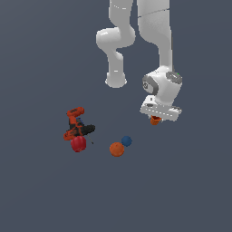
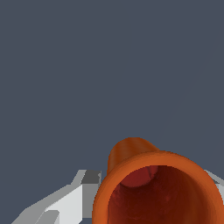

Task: Pick up a designated object from a clutter of objects.

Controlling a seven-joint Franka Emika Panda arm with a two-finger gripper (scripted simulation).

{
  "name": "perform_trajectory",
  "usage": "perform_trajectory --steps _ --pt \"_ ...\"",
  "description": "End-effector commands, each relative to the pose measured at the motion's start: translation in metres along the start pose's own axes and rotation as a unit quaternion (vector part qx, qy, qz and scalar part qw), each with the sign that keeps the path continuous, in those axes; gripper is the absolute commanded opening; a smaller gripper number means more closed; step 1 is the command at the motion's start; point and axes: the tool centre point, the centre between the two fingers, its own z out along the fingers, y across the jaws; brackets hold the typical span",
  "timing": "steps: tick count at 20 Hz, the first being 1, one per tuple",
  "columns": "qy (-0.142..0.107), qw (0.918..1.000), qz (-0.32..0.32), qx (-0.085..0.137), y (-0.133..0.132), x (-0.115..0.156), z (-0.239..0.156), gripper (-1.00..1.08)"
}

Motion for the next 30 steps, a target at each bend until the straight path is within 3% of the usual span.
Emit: perform_trajectory --steps 1,13,30 --pt "0.000 1.0000 0.000 0.000 0.005 0.002 -0.005 -1.00" --pt "0.001 1.0000 0.000 0.000 0.060 0.021 -0.054 -1.00" --pt "-0.001 1.0000 0.000 0.004 0.182 0.065 -0.168 -1.00"
